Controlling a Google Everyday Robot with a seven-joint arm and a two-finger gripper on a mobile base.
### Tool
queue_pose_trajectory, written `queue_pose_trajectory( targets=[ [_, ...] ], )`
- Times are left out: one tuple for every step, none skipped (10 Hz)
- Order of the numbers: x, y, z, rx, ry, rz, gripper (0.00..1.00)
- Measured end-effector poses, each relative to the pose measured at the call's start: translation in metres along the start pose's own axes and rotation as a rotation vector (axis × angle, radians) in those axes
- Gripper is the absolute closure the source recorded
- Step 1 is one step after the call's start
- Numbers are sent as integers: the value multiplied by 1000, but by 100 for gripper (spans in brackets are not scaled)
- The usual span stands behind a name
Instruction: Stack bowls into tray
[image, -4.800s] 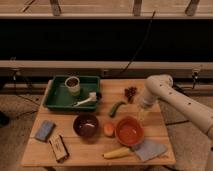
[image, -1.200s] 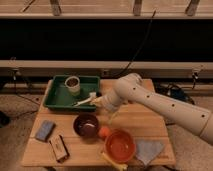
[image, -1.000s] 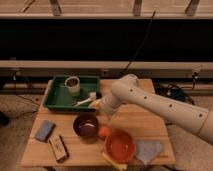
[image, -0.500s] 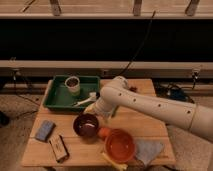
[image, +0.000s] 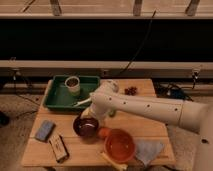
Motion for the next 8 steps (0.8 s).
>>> queue_pose_trajectory(
  targets=[
    [4, 1, 4, -12, 8, -6, 22],
    [9, 4, 8, -22, 14, -7, 22],
    [12, 6, 11, -31, 19, -10, 22],
    [15, 8, 14, -42, 24, -15, 22],
    [19, 12, 15, -53, 34, -21, 22],
    [22, 15, 16, -62, 40, -24, 22],
    [23, 17, 18, -70, 46, -29, 22],
    [24, 19, 20, -81, 52, -35, 26]
  ],
)
